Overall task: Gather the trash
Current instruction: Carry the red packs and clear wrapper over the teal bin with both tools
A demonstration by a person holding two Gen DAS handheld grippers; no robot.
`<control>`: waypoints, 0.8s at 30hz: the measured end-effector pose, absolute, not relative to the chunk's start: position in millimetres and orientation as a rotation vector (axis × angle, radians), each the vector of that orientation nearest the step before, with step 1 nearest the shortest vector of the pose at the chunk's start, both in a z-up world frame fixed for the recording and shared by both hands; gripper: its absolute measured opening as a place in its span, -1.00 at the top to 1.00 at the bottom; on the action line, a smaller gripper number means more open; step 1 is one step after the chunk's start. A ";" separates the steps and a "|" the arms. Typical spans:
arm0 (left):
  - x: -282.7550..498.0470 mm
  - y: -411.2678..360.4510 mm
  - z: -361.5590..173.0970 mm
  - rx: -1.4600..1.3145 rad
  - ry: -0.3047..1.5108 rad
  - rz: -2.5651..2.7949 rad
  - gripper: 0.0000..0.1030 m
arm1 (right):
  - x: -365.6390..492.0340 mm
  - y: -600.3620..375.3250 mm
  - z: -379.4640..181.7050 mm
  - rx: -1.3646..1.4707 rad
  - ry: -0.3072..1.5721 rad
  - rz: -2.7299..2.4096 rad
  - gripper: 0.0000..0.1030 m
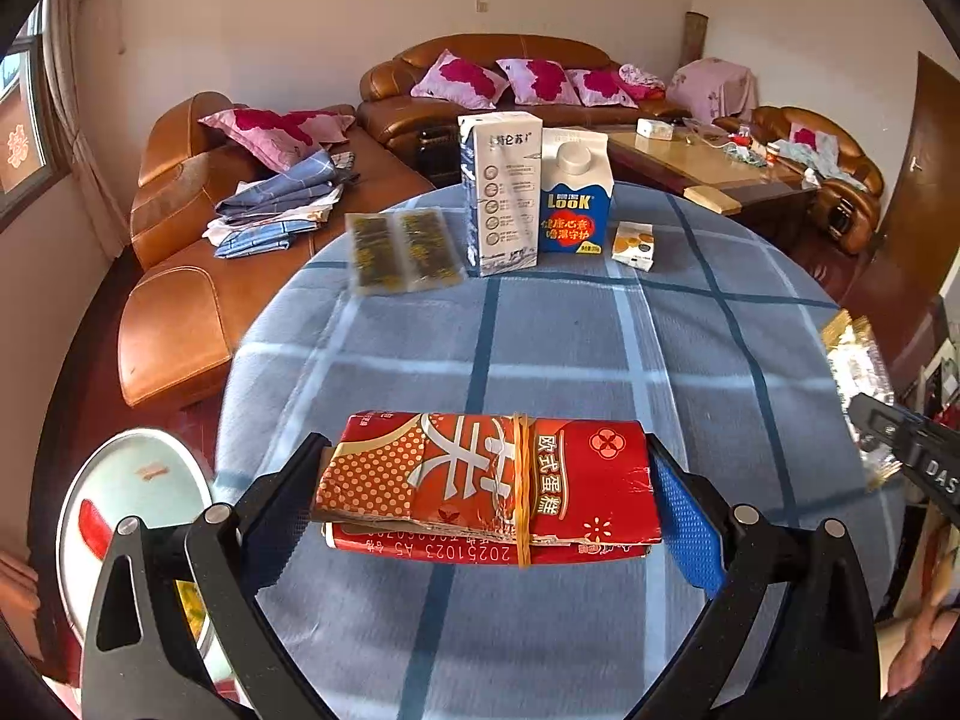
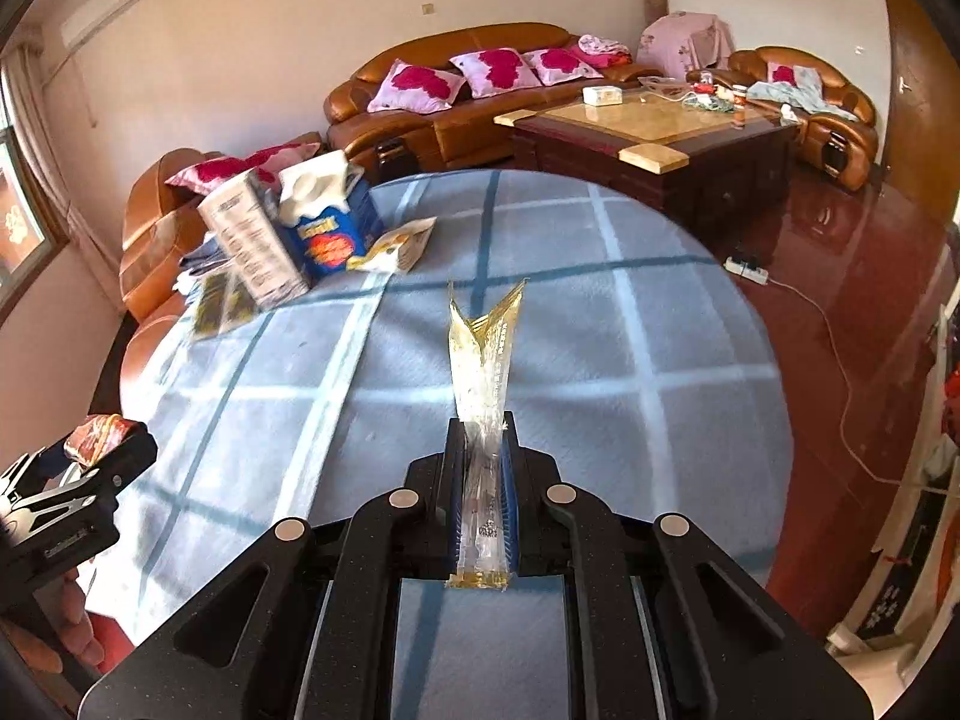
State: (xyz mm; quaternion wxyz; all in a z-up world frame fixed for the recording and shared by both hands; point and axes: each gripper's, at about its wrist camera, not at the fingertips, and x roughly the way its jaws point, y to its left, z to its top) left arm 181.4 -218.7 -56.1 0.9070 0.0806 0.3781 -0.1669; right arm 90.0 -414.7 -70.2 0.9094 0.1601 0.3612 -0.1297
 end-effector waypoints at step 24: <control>126.1 -117.8 -55.1 0.089 0.763 -0.268 -0.88 | 70.0 -297.4 -72.3 0.290 0.767 -0.082 0.78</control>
